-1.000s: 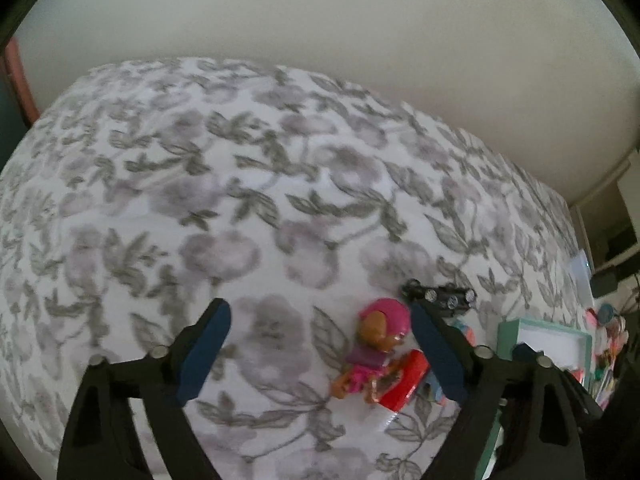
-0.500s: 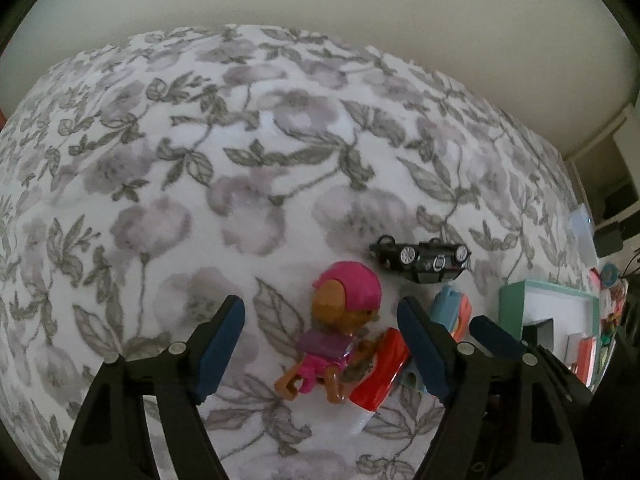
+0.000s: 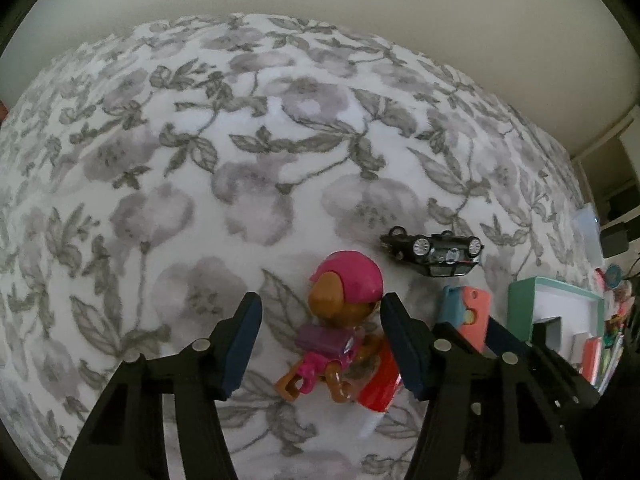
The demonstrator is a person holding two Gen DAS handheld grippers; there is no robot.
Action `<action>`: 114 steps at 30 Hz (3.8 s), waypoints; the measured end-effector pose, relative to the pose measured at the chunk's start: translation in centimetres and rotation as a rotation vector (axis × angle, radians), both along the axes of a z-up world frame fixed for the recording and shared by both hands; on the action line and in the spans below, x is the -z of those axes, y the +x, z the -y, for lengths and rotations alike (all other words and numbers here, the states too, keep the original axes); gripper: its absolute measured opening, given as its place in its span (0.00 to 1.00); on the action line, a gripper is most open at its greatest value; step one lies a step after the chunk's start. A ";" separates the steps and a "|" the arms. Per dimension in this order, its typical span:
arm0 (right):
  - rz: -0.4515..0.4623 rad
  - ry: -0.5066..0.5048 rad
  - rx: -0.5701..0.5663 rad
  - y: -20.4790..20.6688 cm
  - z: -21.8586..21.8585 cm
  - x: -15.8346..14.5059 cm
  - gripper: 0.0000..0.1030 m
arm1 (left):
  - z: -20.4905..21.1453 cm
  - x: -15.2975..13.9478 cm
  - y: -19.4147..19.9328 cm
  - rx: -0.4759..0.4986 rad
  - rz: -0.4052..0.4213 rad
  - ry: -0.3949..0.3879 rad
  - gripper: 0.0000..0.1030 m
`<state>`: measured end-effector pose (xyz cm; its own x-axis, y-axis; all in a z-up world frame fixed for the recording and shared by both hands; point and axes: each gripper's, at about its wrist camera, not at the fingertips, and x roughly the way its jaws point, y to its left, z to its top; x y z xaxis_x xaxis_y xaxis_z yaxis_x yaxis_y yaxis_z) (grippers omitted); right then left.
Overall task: Organize rigid objects
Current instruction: 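Grasp the pink-haired toy figure with the left tool while the right tool grasps the pink-blue case, then carry the pink-haired figure and pink-blue case over the teal-rimmed tray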
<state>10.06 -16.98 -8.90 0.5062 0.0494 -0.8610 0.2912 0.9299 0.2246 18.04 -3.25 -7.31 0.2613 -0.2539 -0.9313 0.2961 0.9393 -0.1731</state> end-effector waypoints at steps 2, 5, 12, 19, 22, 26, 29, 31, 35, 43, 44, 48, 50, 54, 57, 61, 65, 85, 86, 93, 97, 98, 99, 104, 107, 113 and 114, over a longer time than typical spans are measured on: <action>-0.004 -0.002 0.001 0.0 0.0 -0.1 0.47 | -0.3 0.0 0.1 -0.007 0.013 0.032 0.57; -0.016 -0.030 -0.012 0.2 -0.5 0.1 0.47 | -0.8 0.4 0.2 -0.013 0.003 0.043 0.57; -0.023 -0.089 -0.029 0.4 -1.2 0.1 0.47 | -0.3 1.6 0.0 -0.001 -0.011 0.058 0.56; -0.046 -0.170 -0.063 0.5 -2.3 0.3 0.47 | -0.3 1.4 0.2 -0.008 -0.009 0.031 0.33; -0.051 -0.187 -0.076 0.3 -2.6 0.3 0.46 | -0.3 1.4 0.2 -0.006 -0.008 0.028 0.33; -0.048 -0.180 -0.082 -0.1 -2.6 0.4 0.46 | -0.7 1.2 0.2 -0.021 -0.003 0.020 0.33; -0.055 -0.174 -0.082 -0.4 -2.6 0.3 0.46 | -1.1 0.8 0.1 -0.033 0.007 0.016 0.33; -0.055 -0.171 -0.085 -0.5 -2.7 0.4 0.46 | -1.2 0.3 0.1 -0.039 0.016 0.012 0.32; -0.044 -0.139 -0.087 -1.0 -2.7 0.1 0.45 | -1.6 -0.8 -0.1 -0.044 0.043 0.005 0.32; -0.015 -0.103 -0.086 -2.1 -2.7 -1.2 0.45 | -1.8 -3.7 -0.8 -0.048 0.103 -0.010 0.32; -0.010 -0.098 -0.083 -2.4 -2.7 -1.5 0.45 | -1.8 -4.1 -0.9 -0.048 0.113 -0.010 0.32; 0.014 -0.086 -0.072 -3.4 -2.5 -2.9 0.45 | -1.6 -5.9 -1.6 -0.041 0.152 -0.018 0.32; 0.026 -0.083 -0.068 -3.8 -2.4 -3.6 0.45 | -1.7 -6.8 -1.9 -0.036 0.171 -0.027 0.32; 0.060 -0.076 -0.051 -5.2 -1.8 -5.4 0.45 | -2.0 -9.0 -2.9 -0.033 0.220 -0.048 0.32; 0.091 -0.082 -0.032 -6.5 -1.0 -7.1 0.45 | -2.2 -10.7 -3.6 -0.030 0.253 -0.075 0.32; 0.130 -0.075 0.014 -8.7 0.8 -9.1 0.45 | -2.0 -12.7 -4.9 -0.020 0.291 -0.111 0.32; 0.156 -0.075 0.076 -11.3 3.0 -10.5 0.45 | -1.2 -14.3 -6.7 0.008 0.329 -0.123 0.32; 0.195 -0.062 0.320 -22.0 11.2 -12.9 0.45 | 10.8 -13.3 -17.1 0.378 0.350 -0.047 0.32; 0.191 -0.064 0.327 -22.3 11.4 -12.8 0.45 | 11.4 -12.9 -17.6 0.399 0.336 -0.048 0.32; 0.158 -0.047 0.341 -22.8 12.3 -11.7 0.46 | 13.8 -10.2 -19.2 0.462 0.277 0.000 0.32; 0.096 -0.021 0.347 -22.4 12.9 -9.7 0.46 | 14.3 -7.8 -19.2 0.458 0.202 0.027 0.32; 0.076 -0.015 0.348 -22.3 13.0 -9.2 0.46 | 14.5 -7.1 -19.2 0.460 0.184 0.035 0.32; 0.053 -0.009 0.346 -22.0 13.1 -8.5 0.46 | 14.6 -6.5 -19.3 0.463 0.167 0.044 0.32; -0.016 0.029 0.321 -21.2 13.1 -6.1 0.46 | 15.0 -3.9 -19.7 0.475 0.089 0.082 0.32; -0.036 0.040 0.313 -21.0 13.1 -5.3 0.46 | 15.1 -2.9 -19.9 0.478 0.050 0.085 0.32; -0.075 0.056 0.301 -20.6 12.9 -4.2 0.46 | 15.3 -2.2 -20.5 0.498 0.054 0.114 0.32; -0.084 0.057 0.296 -20.5 12.8 -4.0 0.46 | 15.3 -2.2 -20.6 0.500 0.058 0.118 0.32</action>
